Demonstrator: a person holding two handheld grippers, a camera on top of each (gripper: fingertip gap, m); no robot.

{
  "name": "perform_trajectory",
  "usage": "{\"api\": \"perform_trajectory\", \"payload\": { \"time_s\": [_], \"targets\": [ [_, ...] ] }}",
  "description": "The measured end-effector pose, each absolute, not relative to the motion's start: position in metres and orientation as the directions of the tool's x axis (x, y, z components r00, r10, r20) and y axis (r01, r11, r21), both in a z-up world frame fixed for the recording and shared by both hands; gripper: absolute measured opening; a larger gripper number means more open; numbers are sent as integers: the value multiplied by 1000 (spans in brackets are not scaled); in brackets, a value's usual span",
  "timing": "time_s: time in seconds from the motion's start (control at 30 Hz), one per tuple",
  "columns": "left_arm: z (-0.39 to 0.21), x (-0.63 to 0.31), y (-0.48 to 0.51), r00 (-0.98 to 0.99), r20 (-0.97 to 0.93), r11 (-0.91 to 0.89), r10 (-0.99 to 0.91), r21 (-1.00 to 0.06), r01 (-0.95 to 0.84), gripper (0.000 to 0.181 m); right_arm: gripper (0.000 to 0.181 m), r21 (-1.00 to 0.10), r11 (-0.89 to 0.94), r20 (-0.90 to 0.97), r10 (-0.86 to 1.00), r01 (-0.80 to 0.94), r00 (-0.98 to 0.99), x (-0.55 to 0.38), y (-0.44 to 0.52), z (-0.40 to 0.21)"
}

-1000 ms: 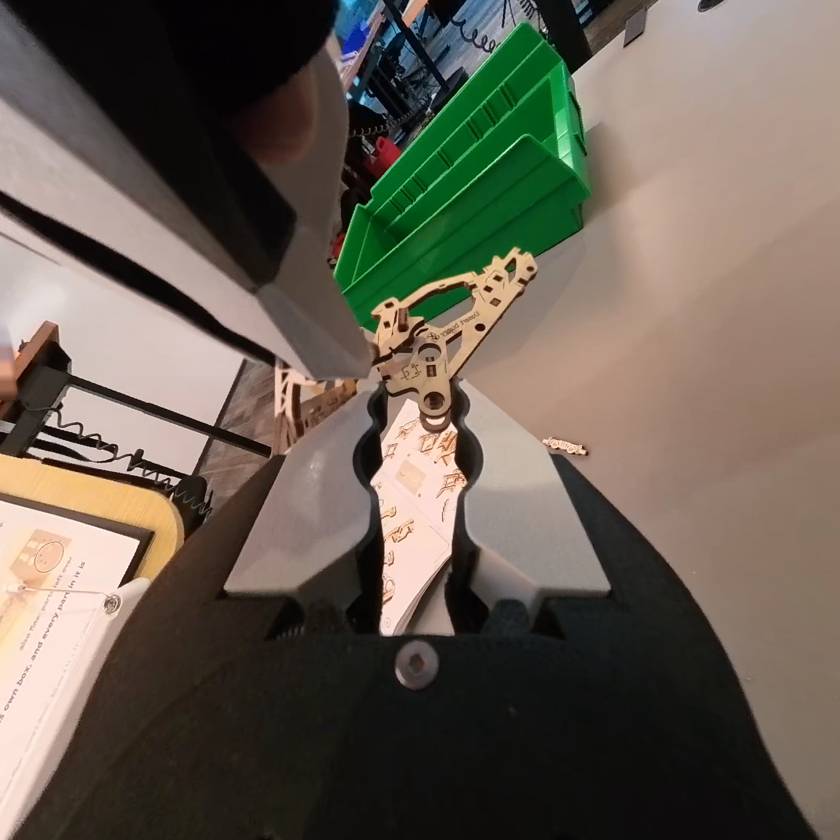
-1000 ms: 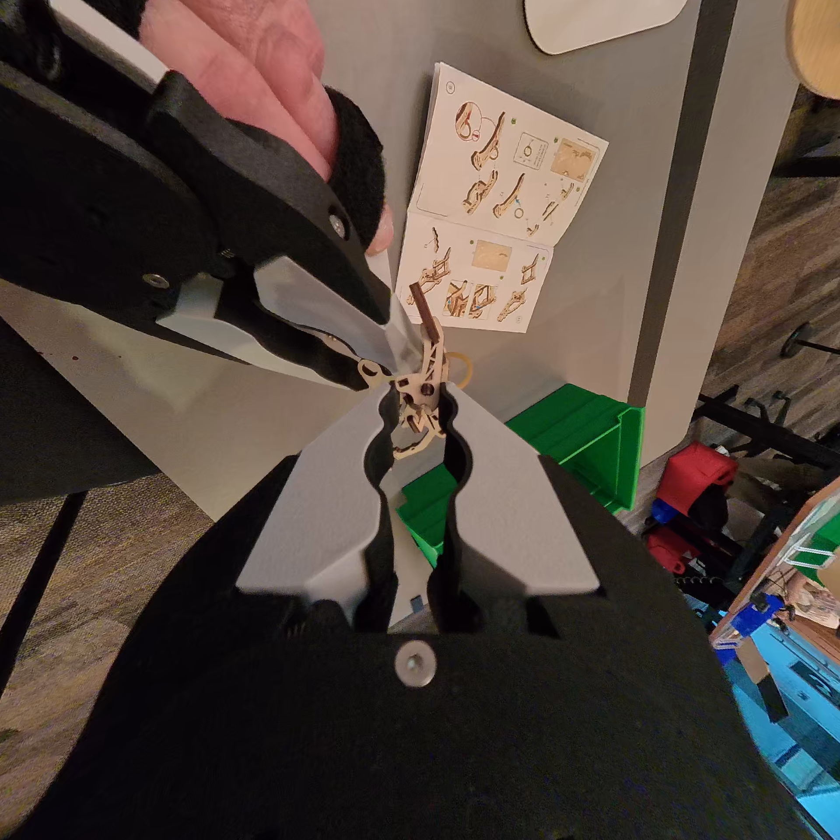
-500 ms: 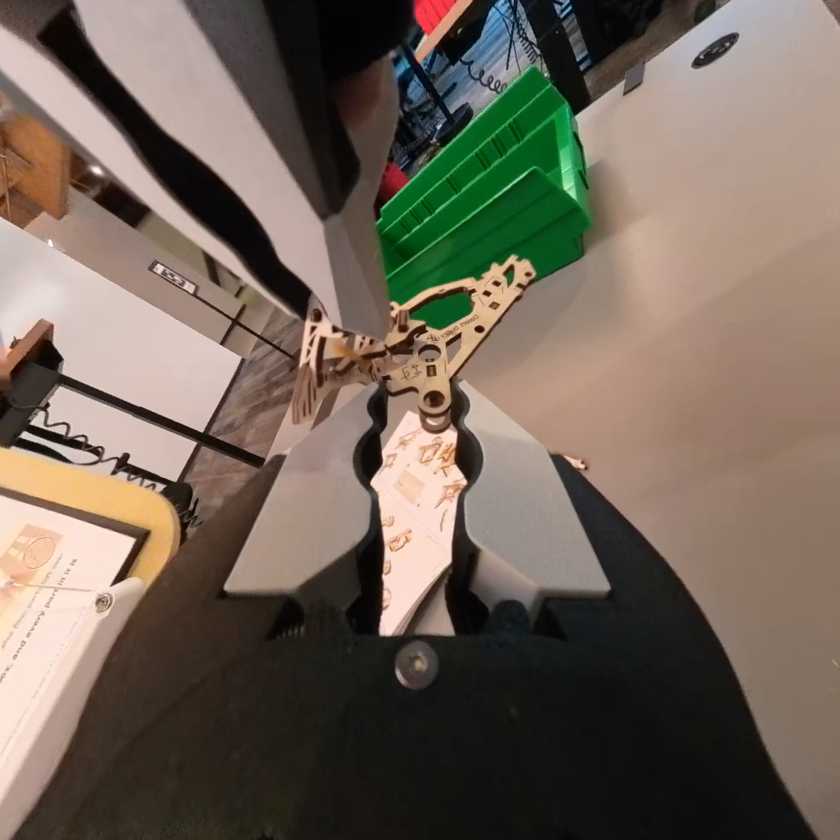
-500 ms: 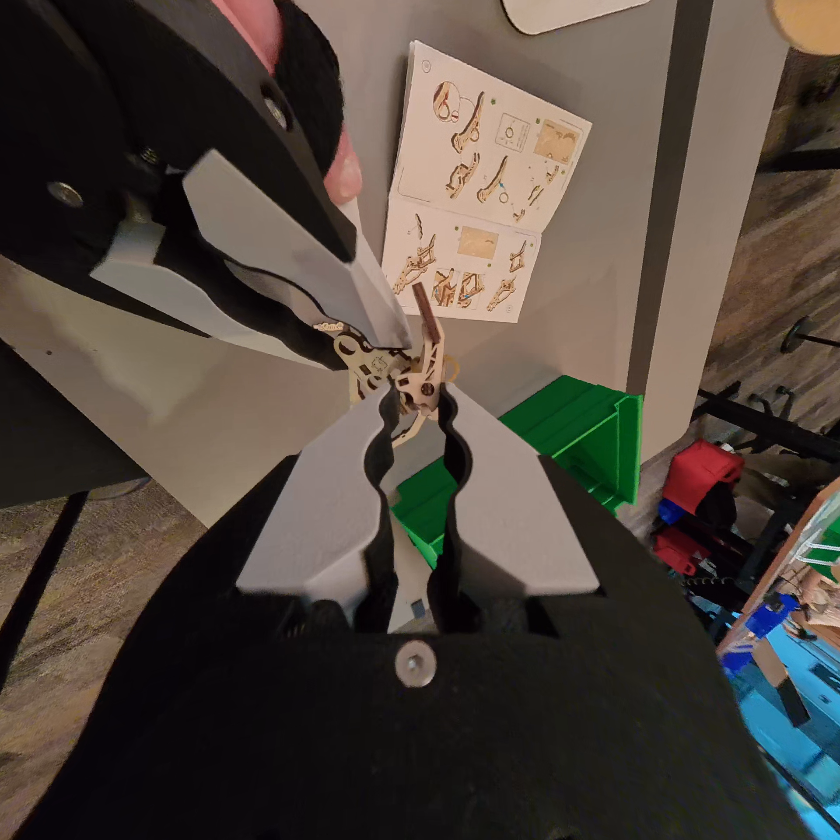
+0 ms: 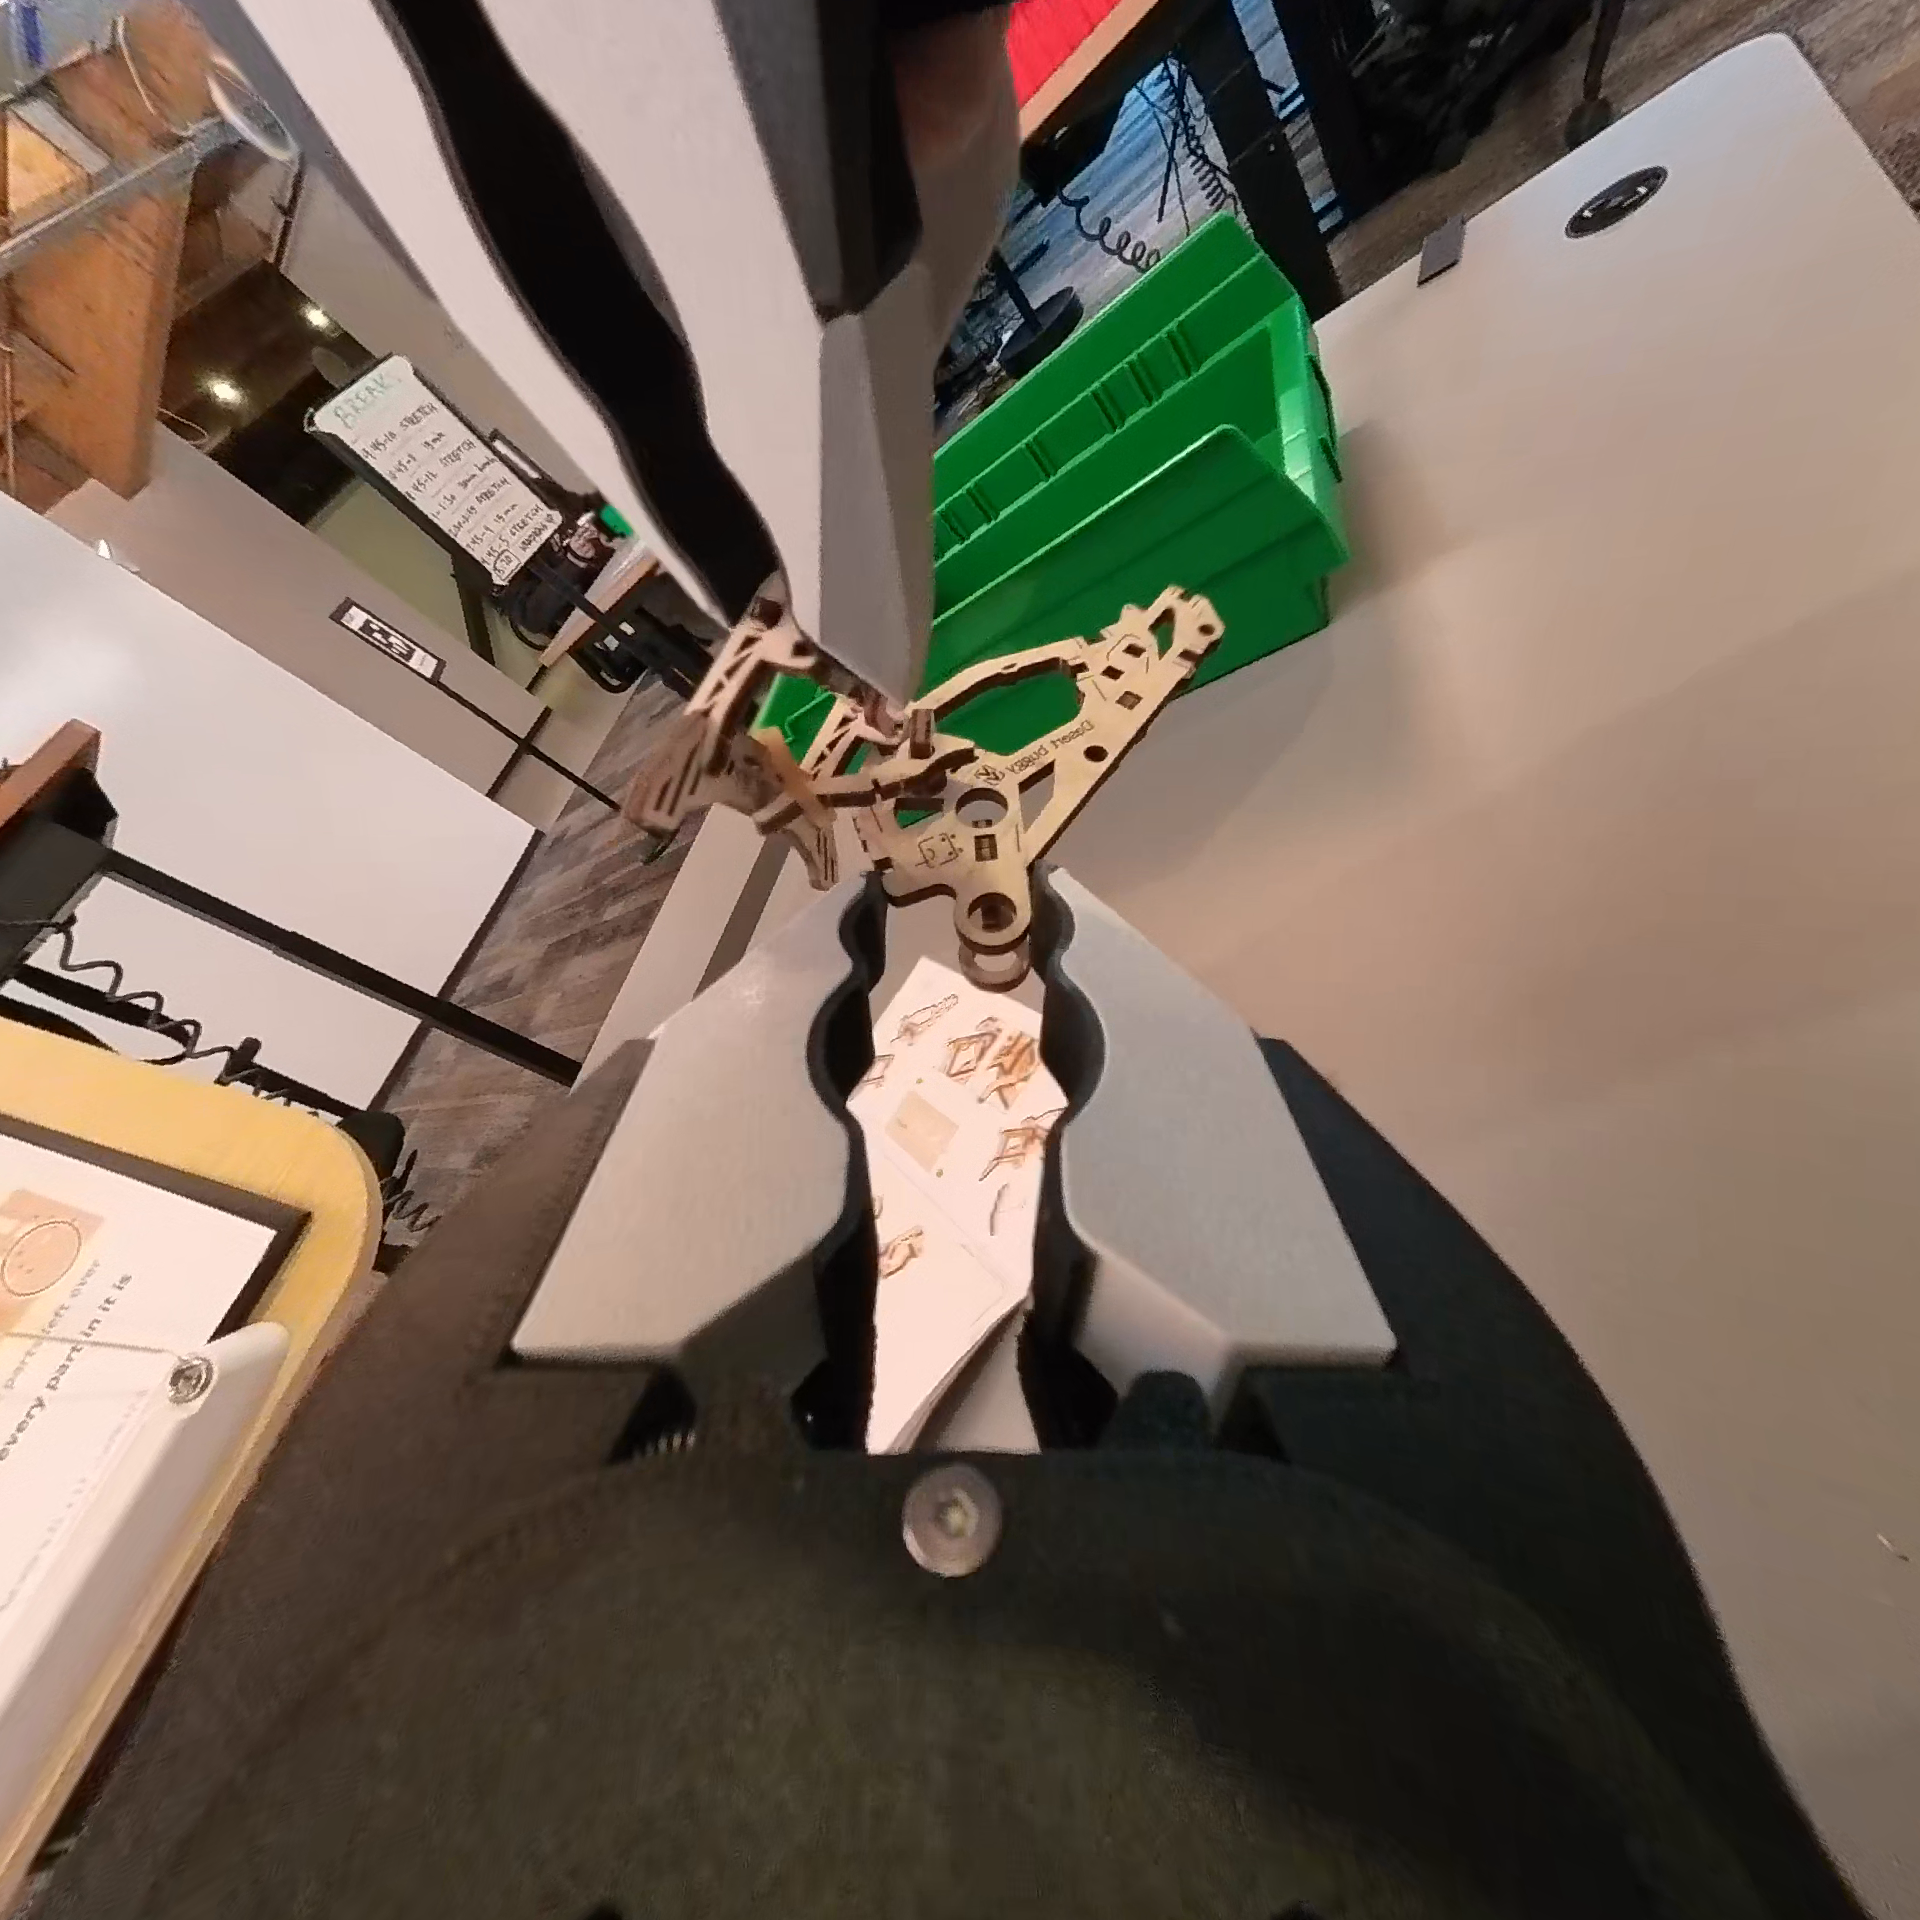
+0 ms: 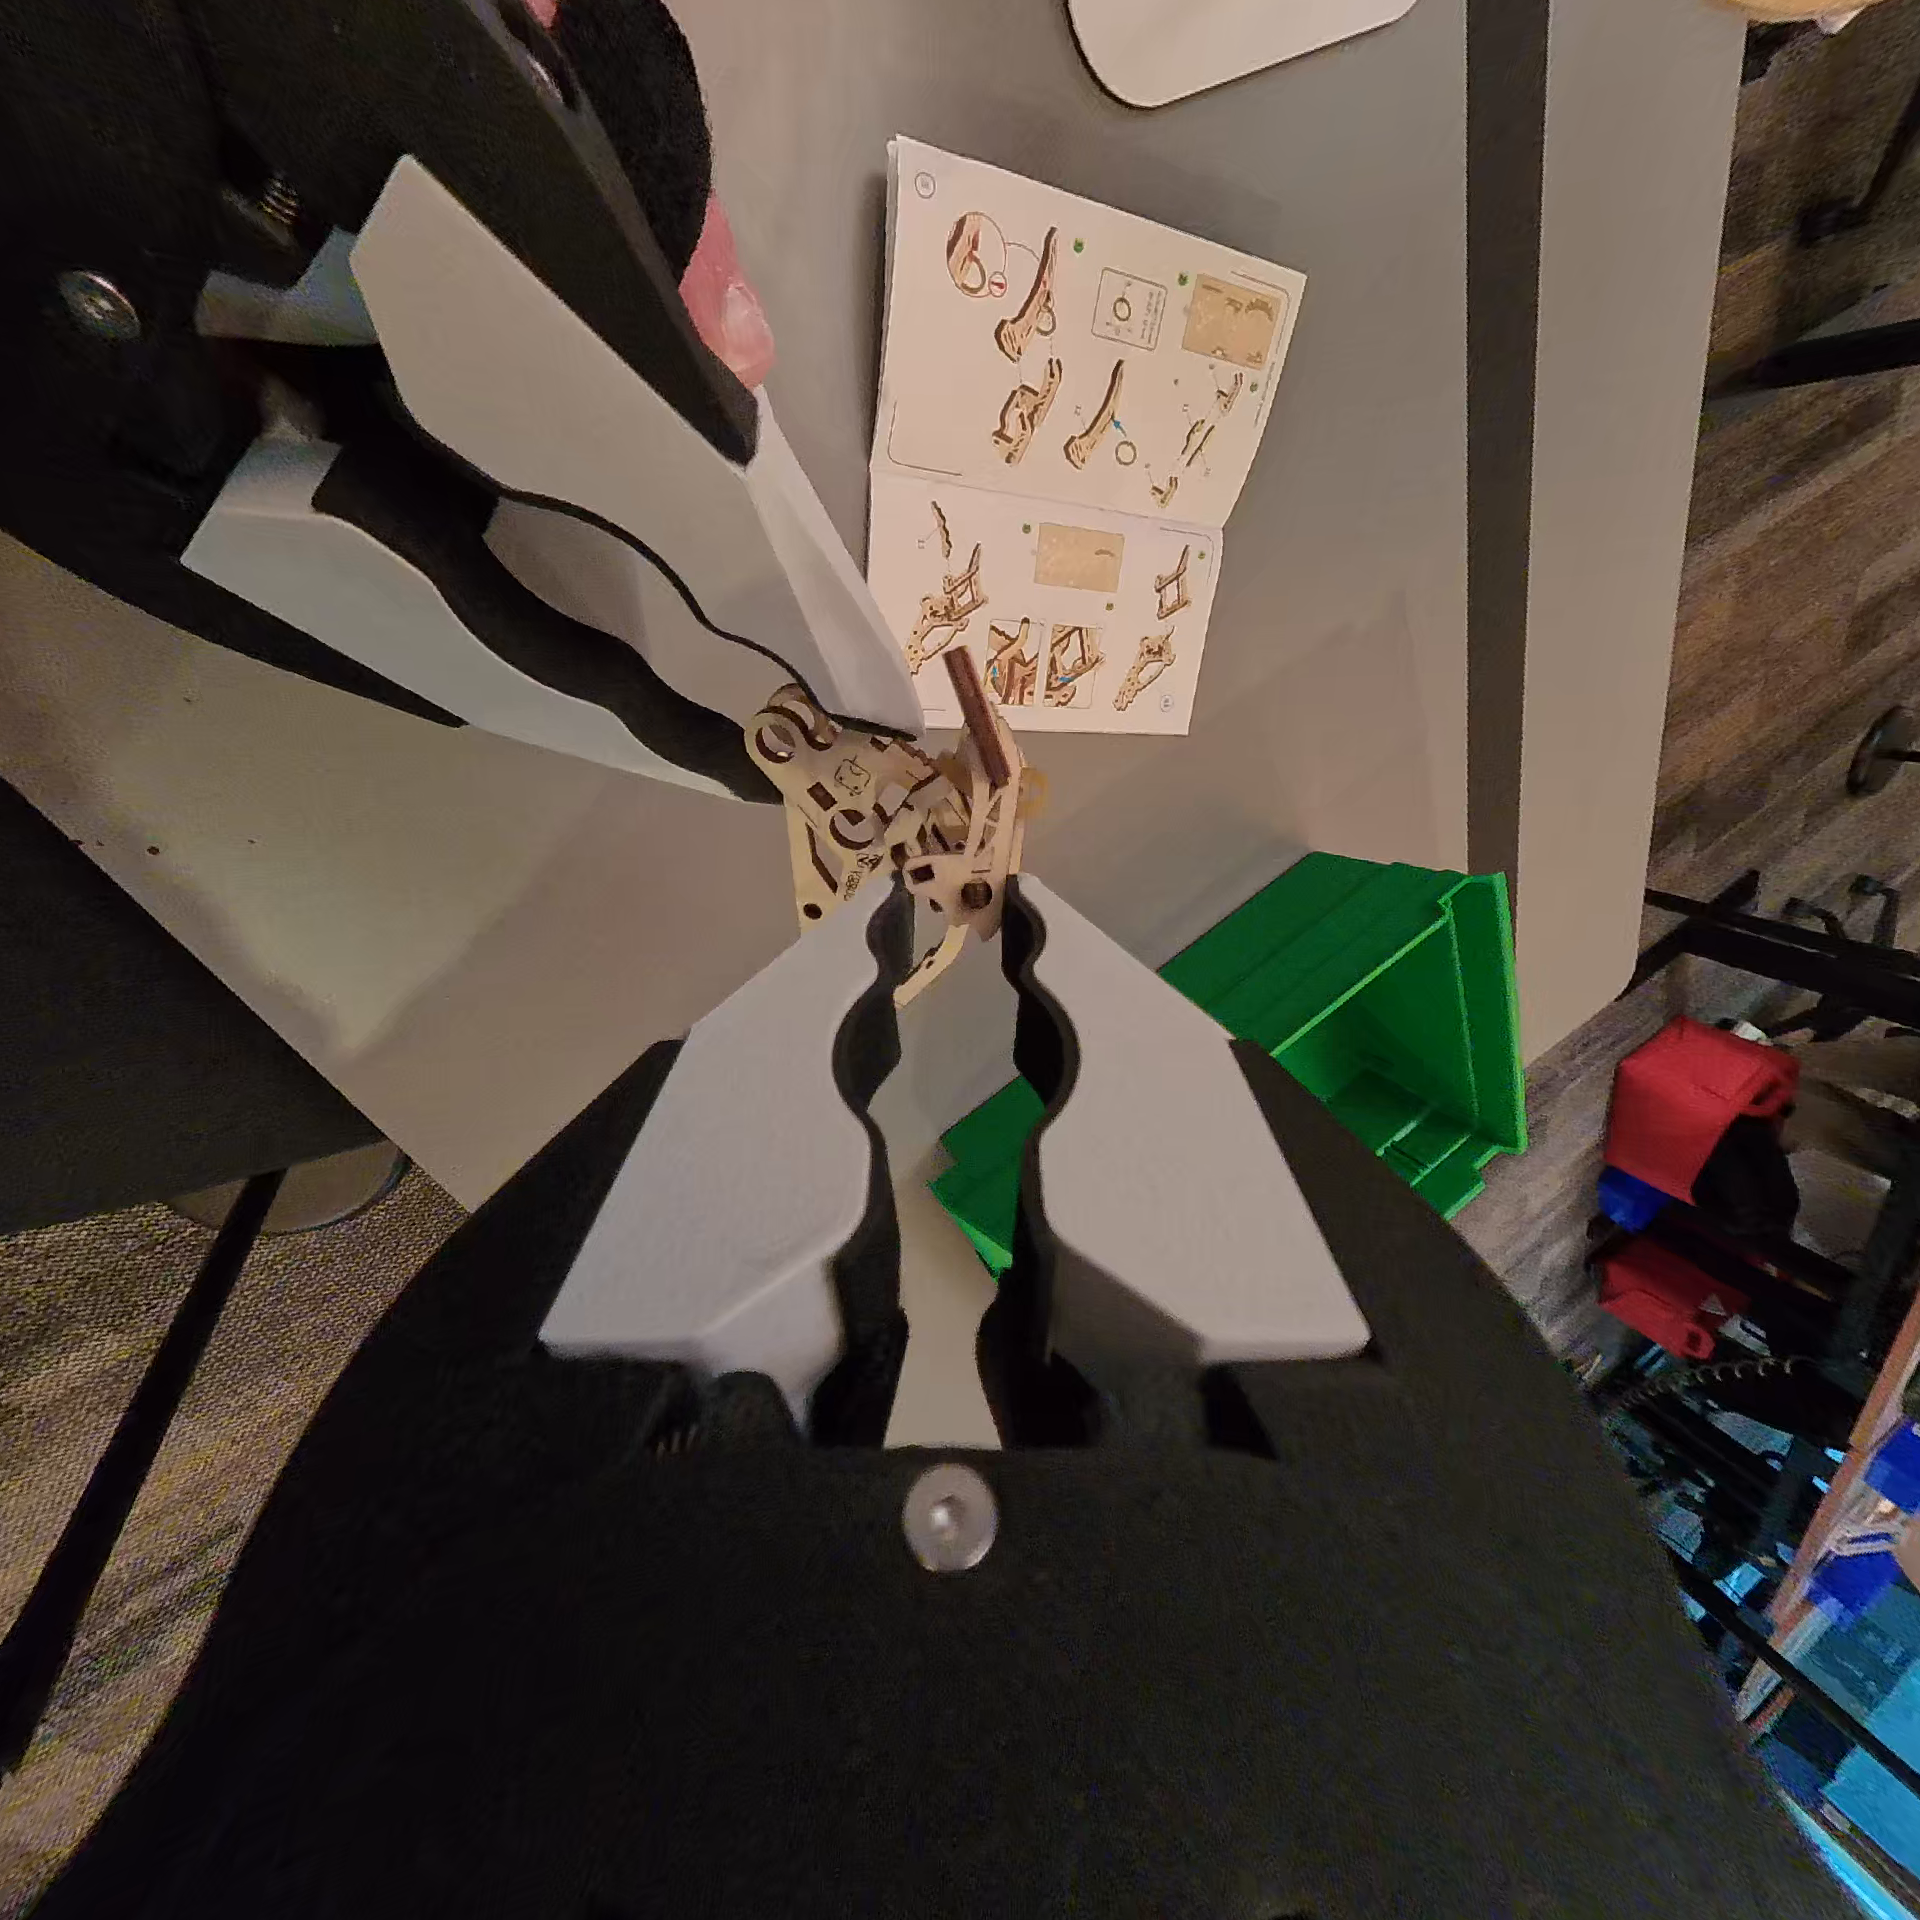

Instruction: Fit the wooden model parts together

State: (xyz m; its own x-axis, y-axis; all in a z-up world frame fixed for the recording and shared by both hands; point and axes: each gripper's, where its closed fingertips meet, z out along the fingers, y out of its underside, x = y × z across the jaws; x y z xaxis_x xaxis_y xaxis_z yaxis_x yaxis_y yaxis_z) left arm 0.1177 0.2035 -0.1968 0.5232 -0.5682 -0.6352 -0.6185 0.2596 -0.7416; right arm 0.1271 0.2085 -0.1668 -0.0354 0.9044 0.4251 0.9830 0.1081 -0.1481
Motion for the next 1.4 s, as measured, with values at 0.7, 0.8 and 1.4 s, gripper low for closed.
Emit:
{"api": "perform_trajectory", "payload": {
  "time_s": [0.7, 0.8, 1.4],
  "targets": [
    [-191, 116, 203, 547, -617, 268, -565, -765, -586, 25, 13, -321, 31, 402, 909, 947, 107, 131, 215, -160],
    [-188, 115, 203, 557, -613, 271, -560, -771, -577, 25, 14, -384, -4, 384, 909, 923, 164, 131, 215, -158],
    [-195, 122, 204, 532, -646, 278, -548, -740, -613, 25, 14, -38, 104, 529, 846, 994, -68, 130, 215, -166]
  ]
}}
